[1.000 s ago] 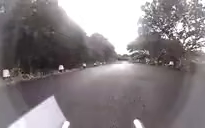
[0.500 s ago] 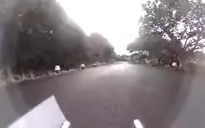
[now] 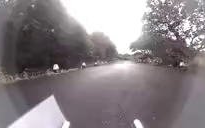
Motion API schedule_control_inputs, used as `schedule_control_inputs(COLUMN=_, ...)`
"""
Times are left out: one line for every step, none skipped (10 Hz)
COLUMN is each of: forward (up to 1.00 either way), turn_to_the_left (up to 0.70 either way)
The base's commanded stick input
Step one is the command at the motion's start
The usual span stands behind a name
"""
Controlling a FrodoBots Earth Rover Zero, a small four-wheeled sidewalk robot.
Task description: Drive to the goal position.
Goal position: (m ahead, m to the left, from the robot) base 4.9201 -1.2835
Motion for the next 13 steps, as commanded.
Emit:
schedule_control_inputs(forward=1.00, turn_to_the_left=-0.06)
schedule_control_inputs(forward=1.00, turn_to_the_left=0.00)
schedule_control_inputs(forward=1.00, turn_to_the_left=0.00)
schedule_control_inputs(forward=1.00, turn_to_the_left=0.00)
schedule_control_inputs(forward=1.00, turn_to_the_left=0.00)
schedule_control_inputs(forward=1.00, turn_to_the_left=-0.12)
schedule_control_inputs(forward=1.00, turn_to_the_left=-0.40)
schedule_control_inputs(forward=1.00, turn_to_the_left=-0.40)
schedule_control_inputs(forward=1.00, turn_to_the_left=-0.40)
schedule_control_inputs(forward=1.00, turn_to_the_left=-0.40)
schedule_control_inputs(forward=1.00, turn_to_the_left=-0.40)
schedule_control_inputs(forward=1.00, turn_to_the_left=0.00)
schedule_control_inputs(forward=1.00, turn_to_the_left=0.00)
